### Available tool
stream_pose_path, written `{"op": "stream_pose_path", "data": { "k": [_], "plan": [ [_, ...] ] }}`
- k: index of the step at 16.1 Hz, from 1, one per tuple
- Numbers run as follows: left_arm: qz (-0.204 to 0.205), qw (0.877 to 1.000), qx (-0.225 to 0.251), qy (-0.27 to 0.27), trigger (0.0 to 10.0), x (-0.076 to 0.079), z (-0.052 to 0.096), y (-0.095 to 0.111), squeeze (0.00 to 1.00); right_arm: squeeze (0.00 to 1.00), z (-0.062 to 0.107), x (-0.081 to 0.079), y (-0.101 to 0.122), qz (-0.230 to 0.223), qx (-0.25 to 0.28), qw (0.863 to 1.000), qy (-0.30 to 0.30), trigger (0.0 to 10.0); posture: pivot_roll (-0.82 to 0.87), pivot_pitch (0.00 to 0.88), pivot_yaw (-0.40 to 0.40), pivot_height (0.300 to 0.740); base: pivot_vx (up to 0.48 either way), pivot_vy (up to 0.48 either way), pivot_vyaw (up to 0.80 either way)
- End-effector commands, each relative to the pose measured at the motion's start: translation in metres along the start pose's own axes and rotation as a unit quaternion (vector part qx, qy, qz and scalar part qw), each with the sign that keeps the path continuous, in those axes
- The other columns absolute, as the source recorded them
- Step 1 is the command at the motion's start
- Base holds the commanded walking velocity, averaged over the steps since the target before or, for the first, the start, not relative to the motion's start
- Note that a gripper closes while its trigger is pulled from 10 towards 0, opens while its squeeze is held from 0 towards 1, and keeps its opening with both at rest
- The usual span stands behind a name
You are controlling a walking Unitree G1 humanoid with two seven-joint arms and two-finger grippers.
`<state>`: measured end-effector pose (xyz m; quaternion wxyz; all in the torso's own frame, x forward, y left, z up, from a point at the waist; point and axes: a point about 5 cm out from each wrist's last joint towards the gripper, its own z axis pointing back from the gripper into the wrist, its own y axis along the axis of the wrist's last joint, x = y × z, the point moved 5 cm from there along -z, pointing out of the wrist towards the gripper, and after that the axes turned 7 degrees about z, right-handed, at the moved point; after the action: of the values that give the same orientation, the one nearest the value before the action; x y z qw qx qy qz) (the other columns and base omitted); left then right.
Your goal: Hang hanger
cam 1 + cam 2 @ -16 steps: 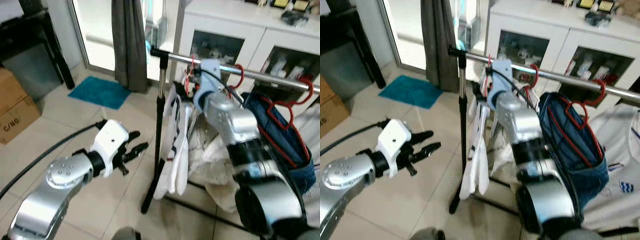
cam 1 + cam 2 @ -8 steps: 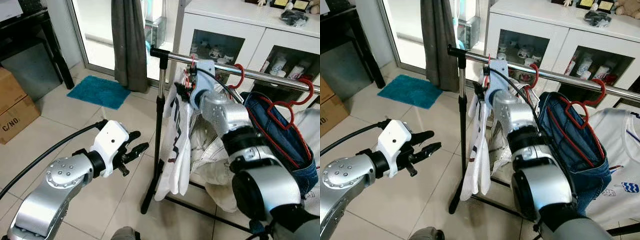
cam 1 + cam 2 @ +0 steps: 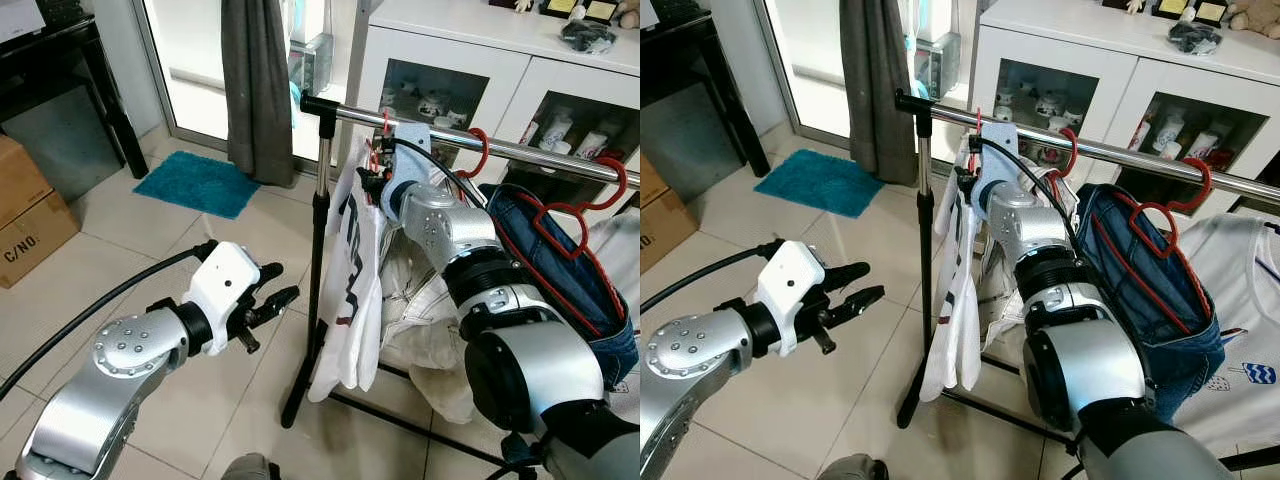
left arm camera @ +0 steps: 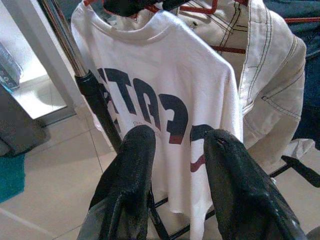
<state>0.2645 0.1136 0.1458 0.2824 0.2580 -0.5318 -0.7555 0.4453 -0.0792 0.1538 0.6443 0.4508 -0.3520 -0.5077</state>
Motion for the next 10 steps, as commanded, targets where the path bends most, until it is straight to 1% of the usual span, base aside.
{"op": "stream_pose_path", "data": {
  "k": [1,7,10],
  "plan": [
    [-0.012,1.0,-0.002,-0.006,10.0,0.0012,-0.0009,0.0009,0.0,0.0,0.0002,0.0018,0.0118,0.001,0.016,1.0,-0.001,0.0,0.15,0.0,-0.039,0.74,0.0,0.0,0.0],
    [-0.02,1.0,-0.005,-0.007,10.0,-0.0006,-0.0005,0.0007,0.0,0.0,-0.0008,0.0024,0.0111,-0.001,0.014,1.0,0.002,0.0,0.14,0.0,-0.038,0.74,0.0,0.0,0.0],
    [-0.022,1.0,-0.004,-0.008,10.0,-0.0005,-0.0012,0.001,0.0,0.0,-0.0005,0.0032,0.011,0.008,0.014,1.0,0.006,0.0,0.14,0.0,-0.04,0.74,0.0,0.0,0.0]
  ]
}}
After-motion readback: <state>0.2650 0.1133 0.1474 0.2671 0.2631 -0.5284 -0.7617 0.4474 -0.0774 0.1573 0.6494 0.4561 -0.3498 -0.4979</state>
